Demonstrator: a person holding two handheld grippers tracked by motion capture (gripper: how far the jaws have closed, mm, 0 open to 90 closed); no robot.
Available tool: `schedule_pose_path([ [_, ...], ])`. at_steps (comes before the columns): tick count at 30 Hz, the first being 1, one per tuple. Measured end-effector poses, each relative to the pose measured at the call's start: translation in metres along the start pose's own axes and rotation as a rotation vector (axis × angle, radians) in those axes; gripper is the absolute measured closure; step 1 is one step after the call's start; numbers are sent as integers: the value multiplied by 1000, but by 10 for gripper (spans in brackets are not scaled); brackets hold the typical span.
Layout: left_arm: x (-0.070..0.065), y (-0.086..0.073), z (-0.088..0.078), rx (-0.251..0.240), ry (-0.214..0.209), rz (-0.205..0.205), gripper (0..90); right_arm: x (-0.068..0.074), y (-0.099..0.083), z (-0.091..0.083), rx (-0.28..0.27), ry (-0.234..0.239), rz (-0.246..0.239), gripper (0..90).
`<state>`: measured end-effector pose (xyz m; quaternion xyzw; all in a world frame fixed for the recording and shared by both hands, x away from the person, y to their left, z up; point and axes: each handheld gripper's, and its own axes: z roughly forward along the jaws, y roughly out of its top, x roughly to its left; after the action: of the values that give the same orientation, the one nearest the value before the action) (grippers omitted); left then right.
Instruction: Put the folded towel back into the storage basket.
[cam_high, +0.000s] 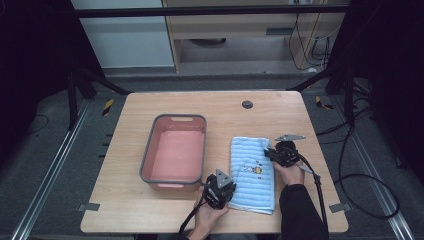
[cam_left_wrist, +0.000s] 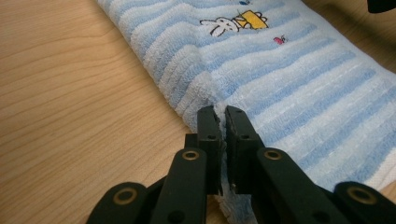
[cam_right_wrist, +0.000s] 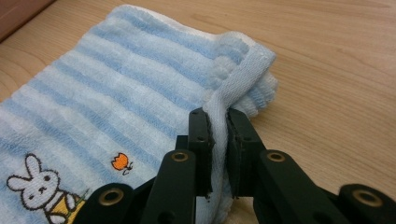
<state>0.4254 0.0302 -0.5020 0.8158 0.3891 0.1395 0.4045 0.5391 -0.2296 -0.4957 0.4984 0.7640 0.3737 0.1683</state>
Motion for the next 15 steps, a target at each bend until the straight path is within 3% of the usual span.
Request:
schedule_pose_path([
  [11, 2, 9, -16, -48, -32, -5, 859, 11, 11, -15, -46, 2, -51, 819],
  [15, 2, 13, -23, -67, -27, 4, 859, 17, 17, -23, -77, 3, -68, 819],
])
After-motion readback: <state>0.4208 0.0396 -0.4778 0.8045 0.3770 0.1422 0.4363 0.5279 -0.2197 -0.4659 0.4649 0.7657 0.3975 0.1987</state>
